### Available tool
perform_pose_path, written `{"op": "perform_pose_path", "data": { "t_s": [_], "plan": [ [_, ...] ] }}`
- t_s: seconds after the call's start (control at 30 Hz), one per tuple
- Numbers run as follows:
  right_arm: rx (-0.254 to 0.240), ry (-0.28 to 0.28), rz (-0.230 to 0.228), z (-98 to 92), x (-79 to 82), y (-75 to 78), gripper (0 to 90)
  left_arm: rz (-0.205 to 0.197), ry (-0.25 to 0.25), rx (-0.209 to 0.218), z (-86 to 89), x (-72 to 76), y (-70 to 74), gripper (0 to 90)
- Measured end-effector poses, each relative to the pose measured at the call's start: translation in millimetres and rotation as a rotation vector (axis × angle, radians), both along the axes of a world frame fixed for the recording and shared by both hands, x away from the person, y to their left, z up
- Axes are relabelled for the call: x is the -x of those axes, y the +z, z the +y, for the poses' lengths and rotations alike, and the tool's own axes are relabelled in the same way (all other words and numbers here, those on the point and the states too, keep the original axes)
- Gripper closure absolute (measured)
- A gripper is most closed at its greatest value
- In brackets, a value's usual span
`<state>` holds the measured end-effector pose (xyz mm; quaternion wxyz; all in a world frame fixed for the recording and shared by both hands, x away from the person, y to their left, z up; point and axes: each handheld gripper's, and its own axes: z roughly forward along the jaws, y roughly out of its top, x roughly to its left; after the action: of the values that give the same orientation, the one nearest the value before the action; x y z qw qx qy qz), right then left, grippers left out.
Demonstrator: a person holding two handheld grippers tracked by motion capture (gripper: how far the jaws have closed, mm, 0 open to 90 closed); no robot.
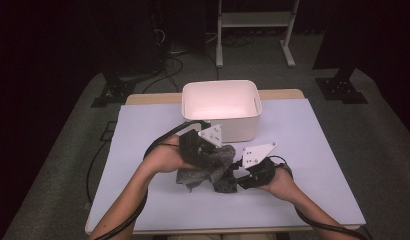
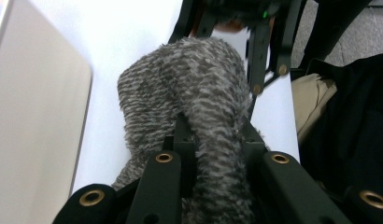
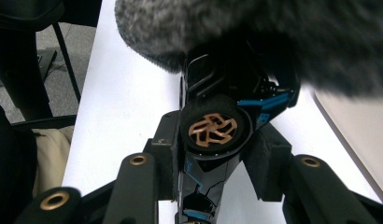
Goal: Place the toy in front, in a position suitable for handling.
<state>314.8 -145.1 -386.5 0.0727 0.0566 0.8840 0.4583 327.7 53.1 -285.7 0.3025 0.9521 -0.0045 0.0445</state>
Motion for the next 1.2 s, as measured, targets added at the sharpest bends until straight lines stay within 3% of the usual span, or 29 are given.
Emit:
{"op": "perform_pose_path", "data": {
  "t_s": [0.4,0.7,1.2],
  "plan": [
    [-0.018,-0.012,0.004,-8.9,0.1,-2.3,58.7,0.009,-0.037,0.005,-26.6,0.1,-2.2,75.4],
    [-0.019,-0.019,0.016,-18.5,0.0,-3.1,58.8,0.014,-0.014,0.031,-12.7,-3.0,-3.3,75.4],
    [0.021,-0.018,0.017,-23.8,0.8,0.4,58.8,0.06,0.023,0.067,5.5,-6.3,-14.8,75.2]
  ]
}}
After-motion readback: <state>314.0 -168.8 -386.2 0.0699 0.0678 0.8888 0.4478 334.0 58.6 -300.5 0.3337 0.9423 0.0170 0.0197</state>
